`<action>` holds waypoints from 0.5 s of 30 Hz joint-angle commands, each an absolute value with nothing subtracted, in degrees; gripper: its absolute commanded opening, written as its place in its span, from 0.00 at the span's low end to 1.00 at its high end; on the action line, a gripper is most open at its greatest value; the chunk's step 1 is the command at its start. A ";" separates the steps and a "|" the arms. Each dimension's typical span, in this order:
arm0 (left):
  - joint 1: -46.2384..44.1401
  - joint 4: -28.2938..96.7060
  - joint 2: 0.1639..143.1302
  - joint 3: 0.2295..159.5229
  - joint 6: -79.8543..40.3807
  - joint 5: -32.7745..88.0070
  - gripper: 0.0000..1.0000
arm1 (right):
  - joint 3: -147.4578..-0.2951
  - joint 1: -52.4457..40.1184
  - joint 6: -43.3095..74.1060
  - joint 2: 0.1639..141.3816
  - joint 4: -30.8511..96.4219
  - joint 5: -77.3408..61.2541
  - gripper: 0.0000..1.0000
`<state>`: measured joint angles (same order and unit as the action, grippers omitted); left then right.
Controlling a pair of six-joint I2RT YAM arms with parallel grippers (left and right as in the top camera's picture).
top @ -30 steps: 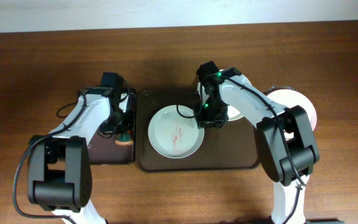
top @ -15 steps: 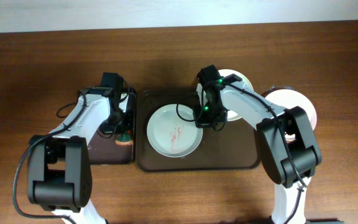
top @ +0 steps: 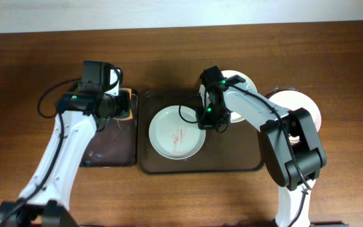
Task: Clean dirty plates on tray and stack at the side
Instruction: 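Carry the sponge with the left gripper onto the pale green plate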
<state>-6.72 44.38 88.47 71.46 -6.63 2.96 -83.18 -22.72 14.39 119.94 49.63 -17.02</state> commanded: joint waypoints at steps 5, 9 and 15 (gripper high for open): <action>-6.59 43.00 76.47 72.38 -6.35 1.48 0.00 | -82.13 -23.29 14.46 119.63 49.65 -15.62 0.04; -6.59 42.41 73.23 72.38 -6.35 1.45 0.00 | -82.13 -23.29 14.46 119.63 49.65 -15.62 0.04; -6.59 41.98 71.42 72.38 -6.35 1.06 0.00 | -82.13 -23.29 14.46 119.63 49.67 -15.62 0.04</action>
